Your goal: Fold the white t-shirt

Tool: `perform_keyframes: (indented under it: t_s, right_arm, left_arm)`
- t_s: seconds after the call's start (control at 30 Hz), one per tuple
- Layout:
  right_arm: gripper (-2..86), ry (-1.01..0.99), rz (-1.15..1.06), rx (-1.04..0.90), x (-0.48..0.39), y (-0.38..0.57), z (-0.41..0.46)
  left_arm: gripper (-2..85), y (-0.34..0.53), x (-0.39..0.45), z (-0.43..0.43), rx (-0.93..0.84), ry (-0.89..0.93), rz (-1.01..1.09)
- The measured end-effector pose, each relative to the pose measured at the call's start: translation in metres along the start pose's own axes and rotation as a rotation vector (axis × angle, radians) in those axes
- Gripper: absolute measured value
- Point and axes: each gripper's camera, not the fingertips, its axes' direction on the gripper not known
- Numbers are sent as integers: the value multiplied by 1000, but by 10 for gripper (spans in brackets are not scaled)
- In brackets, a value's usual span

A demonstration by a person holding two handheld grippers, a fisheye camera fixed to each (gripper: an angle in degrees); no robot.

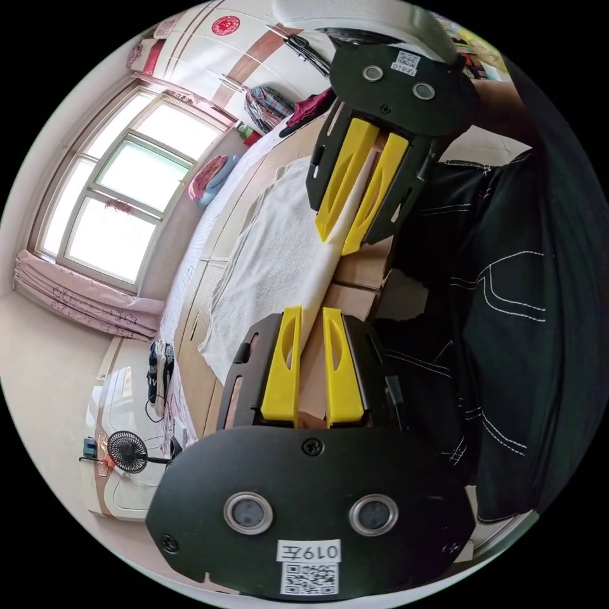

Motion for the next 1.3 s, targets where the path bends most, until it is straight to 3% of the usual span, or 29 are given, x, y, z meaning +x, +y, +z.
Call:
perform_keyframes:
  t_s: [0.17,0.4,0.6,1.03,1.3]
  right_arm:
    - [0,77,-20,13,-23,-30,-30]
    - [25,25,-16,-1,-32,-54,-69]
    - [73,62,-13,-39,-30,-62,-116]
    - [0,72,-6,-97,10,-56,-214]
    - [76,-34,17,-37,73,-35,-290]
  left_arm:
    - [9,1,-1,-2,-20,17,-2]
    - [6,8,-16,-6,-19,88,-29]
    - [8,15,-15,-10,-74,-8,5]
    - [6,35,-58,17,-153,28,-14]
    - [9,51,-97,38,-158,82,-28]
